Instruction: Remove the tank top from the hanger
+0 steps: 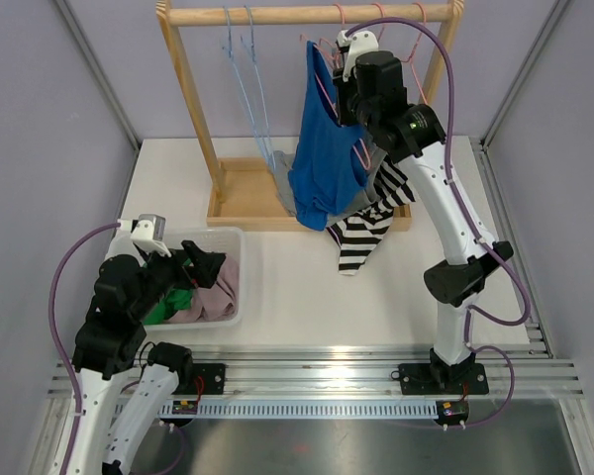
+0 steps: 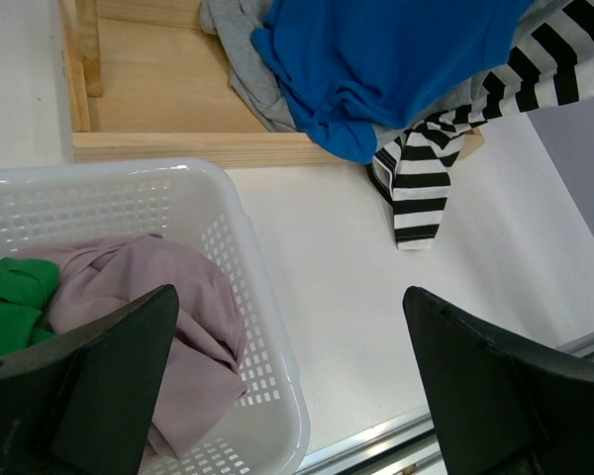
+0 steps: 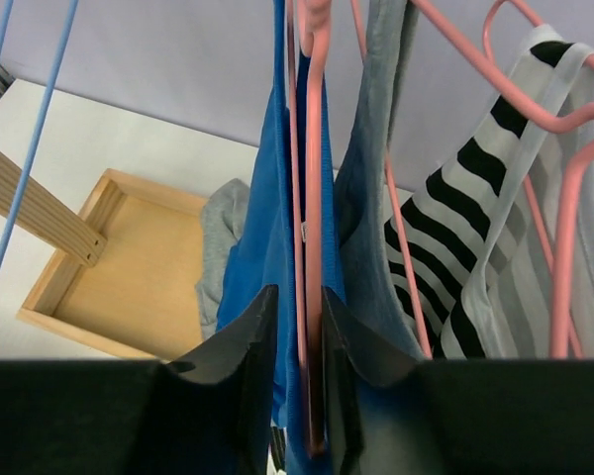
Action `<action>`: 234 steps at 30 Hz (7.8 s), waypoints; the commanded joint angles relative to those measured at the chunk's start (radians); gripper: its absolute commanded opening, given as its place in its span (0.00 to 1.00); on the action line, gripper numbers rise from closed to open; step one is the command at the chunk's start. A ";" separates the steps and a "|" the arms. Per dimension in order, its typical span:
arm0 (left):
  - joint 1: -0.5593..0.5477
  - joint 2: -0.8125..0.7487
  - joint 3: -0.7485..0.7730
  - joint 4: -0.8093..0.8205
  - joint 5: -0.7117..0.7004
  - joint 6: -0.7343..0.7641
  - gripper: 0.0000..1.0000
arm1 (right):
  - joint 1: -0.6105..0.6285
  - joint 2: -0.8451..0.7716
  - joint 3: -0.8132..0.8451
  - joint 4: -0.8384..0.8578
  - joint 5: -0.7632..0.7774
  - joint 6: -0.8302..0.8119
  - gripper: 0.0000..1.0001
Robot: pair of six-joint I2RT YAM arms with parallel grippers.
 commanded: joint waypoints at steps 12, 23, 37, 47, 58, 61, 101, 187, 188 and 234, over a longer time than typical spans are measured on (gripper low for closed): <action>0.002 0.007 0.000 0.066 0.066 0.024 0.99 | 0.000 -0.071 0.078 0.113 -0.128 0.066 0.00; 0.002 0.012 0.011 0.066 0.081 0.040 0.99 | 0.000 -0.206 0.042 0.095 -0.193 0.086 0.00; 0.001 0.021 0.047 0.129 0.210 0.073 0.99 | 0.000 -0.786 -0.662 0.099 -0.518 0.166 0.00; -0.051 0.158 0.152 0.268 0.276 -0.036 0.99 | 0.000 -1.145 -0.891 -0.109 -0.547 0.250 0.00; -0.625 0.403 0.244 0.414 -0.358 0.017 0.99 | 0.000 -1.285 -1.249 0.053 -0.673 0.354 0.00; -0.744 0.466 0.256 0.457 -0.522 0.065 0.99 | 0.000 -1.274 -1.276 0.093 -0.725 0.371 0.00; -0.616 0.365 0.005 0.541 -0.296 -0.113 0.00 | -0.002 -1.535 -1.646 0.569 -0.647 0.336 0.00; -0.718 0.337 0.146 0.019 -0.574 -0.168 0.99 | 0.256 -0.357 -0.306 0.271 0.228 0.014 0.88; -0.740 0.375 0.138 0.049 -0.560 -0.174 0.99 | 0.257 -0.413 -0.368 0.277 0.194 0.017 0.99; -1.010 0.673 0.544 -0.527 -1.274 -0.495 0.00 | 0.256 -1.358 -1.256 0.079 -0.046 0.232 0.99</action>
